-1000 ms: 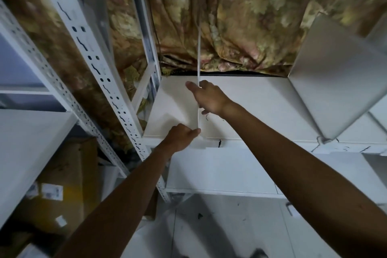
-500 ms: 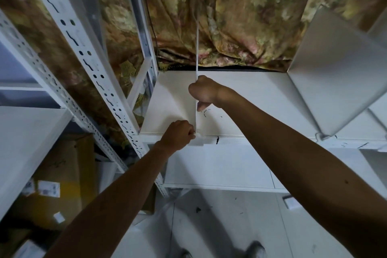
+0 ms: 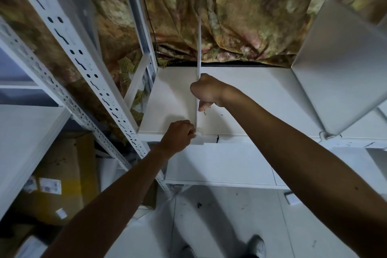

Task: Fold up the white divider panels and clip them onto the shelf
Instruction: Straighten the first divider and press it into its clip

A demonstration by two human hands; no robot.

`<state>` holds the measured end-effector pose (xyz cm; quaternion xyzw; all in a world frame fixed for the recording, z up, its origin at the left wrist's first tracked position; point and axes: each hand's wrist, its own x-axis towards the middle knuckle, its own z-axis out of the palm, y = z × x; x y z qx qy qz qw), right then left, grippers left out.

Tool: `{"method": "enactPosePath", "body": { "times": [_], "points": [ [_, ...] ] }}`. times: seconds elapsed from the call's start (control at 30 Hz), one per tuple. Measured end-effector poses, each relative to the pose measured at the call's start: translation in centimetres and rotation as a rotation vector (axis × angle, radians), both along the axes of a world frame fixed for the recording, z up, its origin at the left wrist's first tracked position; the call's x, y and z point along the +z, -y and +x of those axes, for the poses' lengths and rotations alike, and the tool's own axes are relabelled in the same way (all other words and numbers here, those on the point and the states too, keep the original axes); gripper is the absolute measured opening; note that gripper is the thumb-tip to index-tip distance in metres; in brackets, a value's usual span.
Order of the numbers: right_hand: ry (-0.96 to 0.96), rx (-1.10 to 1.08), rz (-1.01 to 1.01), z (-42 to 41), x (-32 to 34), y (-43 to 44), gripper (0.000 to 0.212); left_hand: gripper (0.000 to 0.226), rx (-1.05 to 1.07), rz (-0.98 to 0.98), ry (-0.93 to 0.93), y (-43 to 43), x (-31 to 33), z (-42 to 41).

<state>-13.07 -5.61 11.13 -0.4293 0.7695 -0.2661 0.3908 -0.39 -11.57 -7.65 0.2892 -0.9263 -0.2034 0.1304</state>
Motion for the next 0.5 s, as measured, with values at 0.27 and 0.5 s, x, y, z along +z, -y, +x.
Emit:
{"method": "enactPosePath", "body": {
  "times": [0.27,0.5],
  "points": [
    [0.056,-0.049,0.008,-3.7,0.0,-2.6,0.036,0.019,-0.108,-0.014,-0.012,-1.7,0.0,-3.7],
    [0.060,-0.038,-0.004,-3.6,0.0,-3.0,0.047,0.021,-0.062,-0.031,-0.046,-2.2,-0.5,-3.5]
  ]
}}
